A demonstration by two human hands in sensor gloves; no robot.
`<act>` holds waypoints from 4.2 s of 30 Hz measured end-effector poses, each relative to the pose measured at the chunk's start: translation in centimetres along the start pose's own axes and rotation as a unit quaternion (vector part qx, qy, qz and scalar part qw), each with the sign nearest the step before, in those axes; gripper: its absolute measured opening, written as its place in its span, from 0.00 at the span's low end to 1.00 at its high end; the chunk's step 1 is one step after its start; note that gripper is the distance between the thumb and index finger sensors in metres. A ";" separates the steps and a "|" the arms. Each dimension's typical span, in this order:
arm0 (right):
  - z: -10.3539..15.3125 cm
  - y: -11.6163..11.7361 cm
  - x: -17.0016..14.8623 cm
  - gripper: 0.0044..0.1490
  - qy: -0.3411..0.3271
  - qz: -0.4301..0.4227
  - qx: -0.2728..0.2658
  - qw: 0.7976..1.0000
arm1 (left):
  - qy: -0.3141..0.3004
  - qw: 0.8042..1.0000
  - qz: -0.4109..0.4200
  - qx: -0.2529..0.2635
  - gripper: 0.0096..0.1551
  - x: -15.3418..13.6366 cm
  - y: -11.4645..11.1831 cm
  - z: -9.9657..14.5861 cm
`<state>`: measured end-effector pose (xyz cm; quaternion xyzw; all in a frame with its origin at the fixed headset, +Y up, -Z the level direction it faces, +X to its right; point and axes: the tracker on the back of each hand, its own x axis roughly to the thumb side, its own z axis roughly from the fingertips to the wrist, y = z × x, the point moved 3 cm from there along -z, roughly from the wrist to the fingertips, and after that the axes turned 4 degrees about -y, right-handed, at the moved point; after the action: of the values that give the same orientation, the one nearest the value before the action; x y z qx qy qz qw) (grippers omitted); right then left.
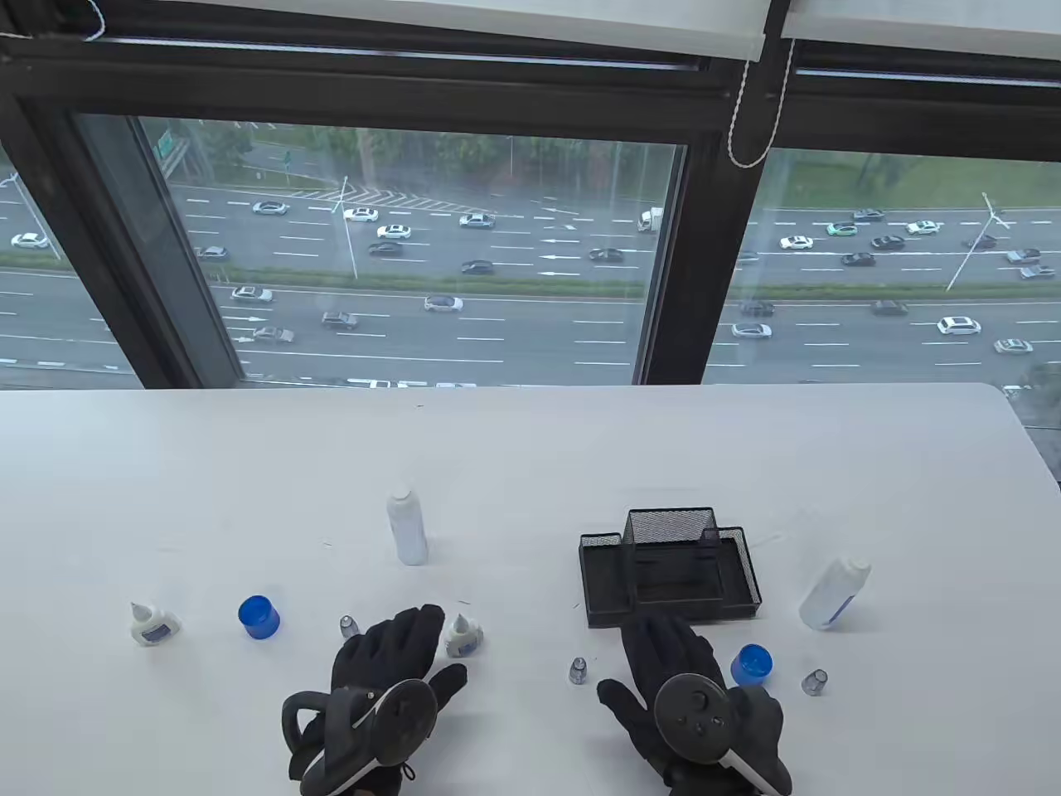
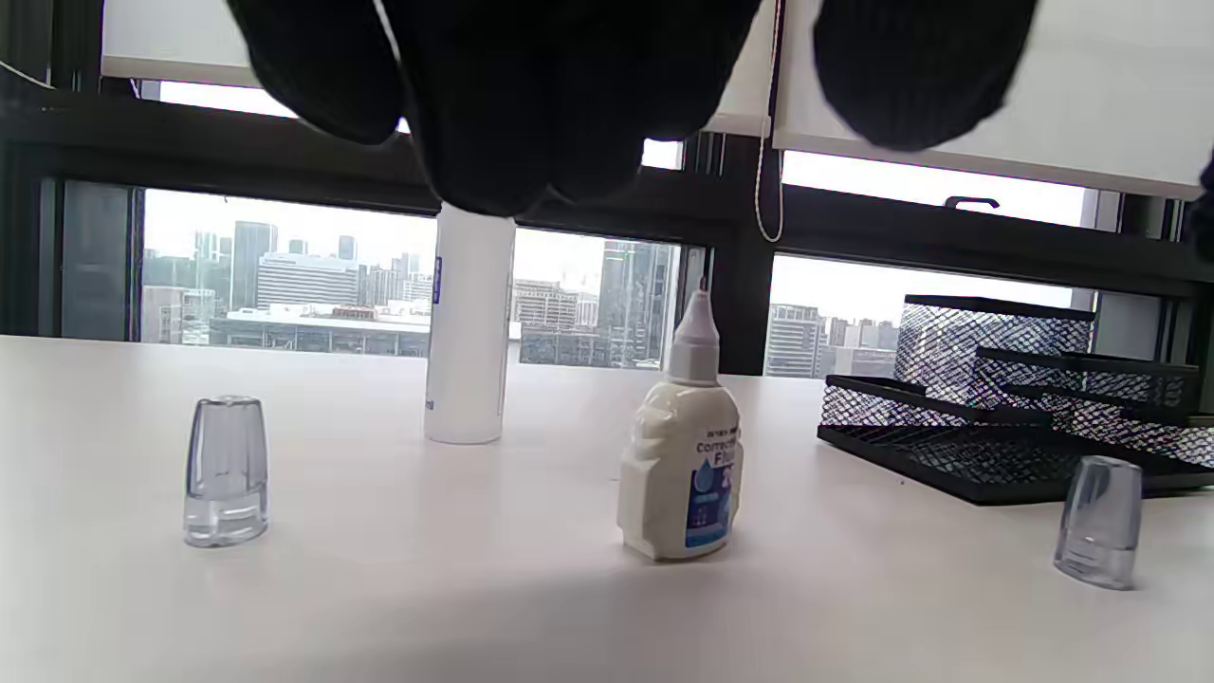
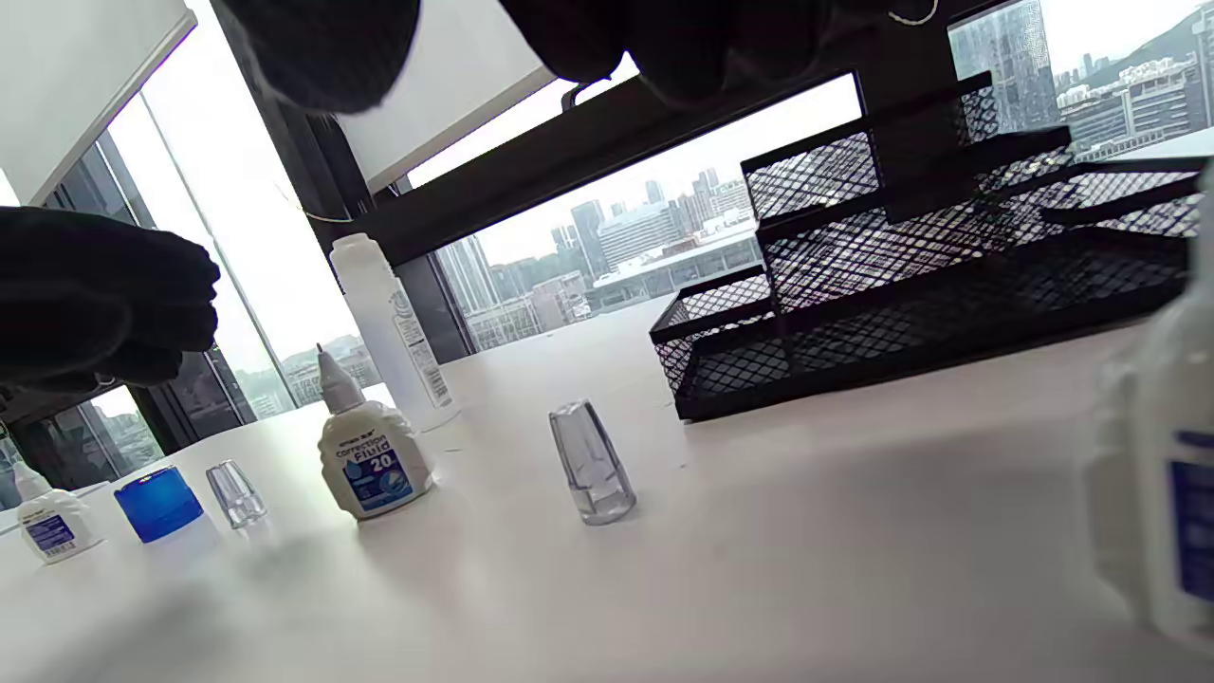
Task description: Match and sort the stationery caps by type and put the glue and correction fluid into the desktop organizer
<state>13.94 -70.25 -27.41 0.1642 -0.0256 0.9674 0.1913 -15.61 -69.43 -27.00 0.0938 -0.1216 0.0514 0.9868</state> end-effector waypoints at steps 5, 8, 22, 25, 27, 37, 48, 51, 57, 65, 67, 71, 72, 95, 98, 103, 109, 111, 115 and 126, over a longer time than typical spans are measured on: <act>0.0 0.1 0.2 0.48 -0.004 0.000 0.002 1.000 | -0.001 1.000 0.002 0.002 0.42 0.1 0.0 0.0; 0.0 0.1 0.1 0.48 -0.004 -0.003 0.000 1.000 | -0.002 1.000 0.003 0.001 0.42 0.1 -0.1 0.0; 1.8 -9.9 -5.9 0.52 0.053 -0.229 -0.157 0.959 | -0.002 1.000 0.013 0.004 0.42 0.1 0.1 0.0; 2.2 -12.3 -10.8 0.58 0.134 -0.238 -0.180 0.945 | -0.003 1.000 0.014 0.002 0.41 0.1 0.0 0.0; 2.3 -13.0 -13.6 0.61 0.177 -0.235 -0.195 0.936 | -0.003 1.000 0.014 0.003 0.41 0.1 0.0 -0.1; 0.5 -7.3 -25.4 0.67 0.341 -0.273 -0.138 0.889 | 0.002 1.000 0.011 -0.001 0.41 0.0 -0.1 0.0; -0.6 -4.0 -27.1 0.49 0.342 -0.313 -0.100 0.881 | 0.008 1.000 0.007 -0.014 0.41 -0.1 -0.4 -0.2; -0.2 -4.6 -26.9 0.46 0.342 -0.270 -0.131 0.891 | 0.007 1.000 0.005 -0.014 0.41 -0.1 -0.4 -0.1; -0.4 -8.0 -22.7 0.45 0.254 -0.253 -0.151 0.921 | 0.007 1.000 0.007 -0.013 0.40 0.0 -0.5 -0.2; -1.4 -11.0 -11.2 0.44 0.075 -0.282 -0.133 0.947 | 0.004 1.000 0.003 -0.009 0.40 0.0 -0.5 -0.2; -1.7 -10.5 -7.9 0.44 0.031 -0.289 -0.108 0.951 | 0.004 1.000 0.004 -0.009 0.40 0.0 -0.5 -0.2; -2.3 -8.3 -1.0 0.45 -0.046 -0.293 -0.069 0.953 | 0.004 1.000 0.002 -0.012 0.40 0.0 -0.7 -0.2; -2.4 -7.6 0.3 0.45 -0.060 -0.292 -0.059 0.953 | 0.004 1.000 0.003 -0.013 0.40 0.0 -0.7 -0.2; -1.6 0.8 5.0 0.48 -0.091 -0.273 -0.016 0.957 | 0.192 0.980 0.048 0.021 0.40 -11.4 3.8 -3.3; -1.4 0.5 4.7 0.47 -0.091 -0.273 -0.022 0.957 | 0.281 0.956 0.008 -0.089 0.43 -16.1 0.5 -4.5; -1.3 0.2 4.7 0.47 -0.092 -0.268 -0.027 0.959 | 0.314 0.933 -0.023 -0.175 0.44 -19.2 -3.5 -4.4; -1.4 0.7 4.9 0.47 -0.093 -0.265 -0.021 0.960 | 0.307 0.926 -0.043 -0.215 0.37 -19.3 -5.5 -4.5; -1.4 0.8 5.0 0.47 -0.093 -0.264 -0.019 0.960 | 0.301 0.927 -0.049 -0.216 0.36 -19.2 -5.6 -4.6; -1.5 1.1 5.0 0.47 -0.090 -0.266 -0.015 0.960 | 0.266 0.951 -0.021 -0.157 0.36 -17.5 -2.6 -5.1; -1.7 1.6 5.2 0.48 -0.086 -0.276 -0.008 0.957 | -0.064 0.984 0.165 -0.004 0.34 -1.6 10.8 -4.9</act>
<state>8.27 -69.62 -27.24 0.2462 -0.0039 0.8587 0.4495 -17.36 -57.99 -30.25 0.0721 -0.1982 0.2069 0.9554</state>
